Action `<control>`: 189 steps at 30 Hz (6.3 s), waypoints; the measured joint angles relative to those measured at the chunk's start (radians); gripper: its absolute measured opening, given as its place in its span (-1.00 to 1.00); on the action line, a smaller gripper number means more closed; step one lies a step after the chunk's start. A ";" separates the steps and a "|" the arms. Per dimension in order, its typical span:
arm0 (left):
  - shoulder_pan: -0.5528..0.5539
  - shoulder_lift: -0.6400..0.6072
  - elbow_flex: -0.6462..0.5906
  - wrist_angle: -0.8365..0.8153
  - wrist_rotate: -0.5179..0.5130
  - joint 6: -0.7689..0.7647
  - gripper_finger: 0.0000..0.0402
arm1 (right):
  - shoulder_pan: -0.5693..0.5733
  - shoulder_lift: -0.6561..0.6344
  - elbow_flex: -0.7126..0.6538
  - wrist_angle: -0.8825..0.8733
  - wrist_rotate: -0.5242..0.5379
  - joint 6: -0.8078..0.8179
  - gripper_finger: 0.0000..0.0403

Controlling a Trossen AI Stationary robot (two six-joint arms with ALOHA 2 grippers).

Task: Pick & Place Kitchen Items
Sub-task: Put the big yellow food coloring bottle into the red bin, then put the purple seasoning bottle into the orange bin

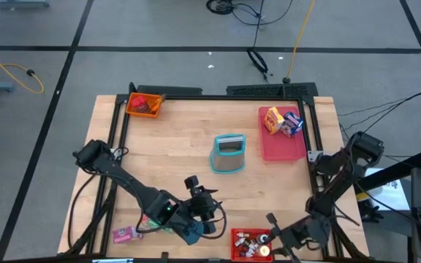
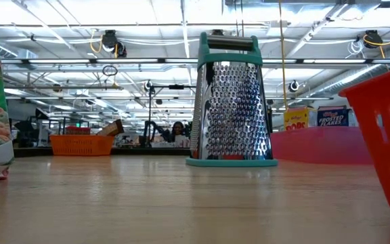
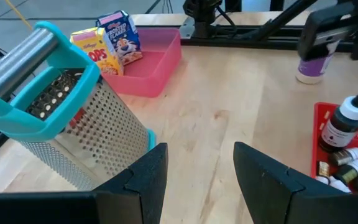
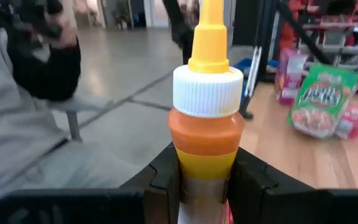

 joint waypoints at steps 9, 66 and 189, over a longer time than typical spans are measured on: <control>0.000 0.000 0.000 0.000 0.005 -0.014 -0.08 | 0.052 0.034 -0.002 -0.004 0.068 0.041 -0.58; -0.003 0.000 0.001 -0.002 0.034 -0.029 -0.08 | 0.076 0.145 -0.003 -0.102 0.077 0.311 -0.07; 0.014 0.001 0.000 0.038 0.060 -0.036 -0.08 | 0.106 -0.380 -0.020 -0.656 -0.623 1.425 -0.40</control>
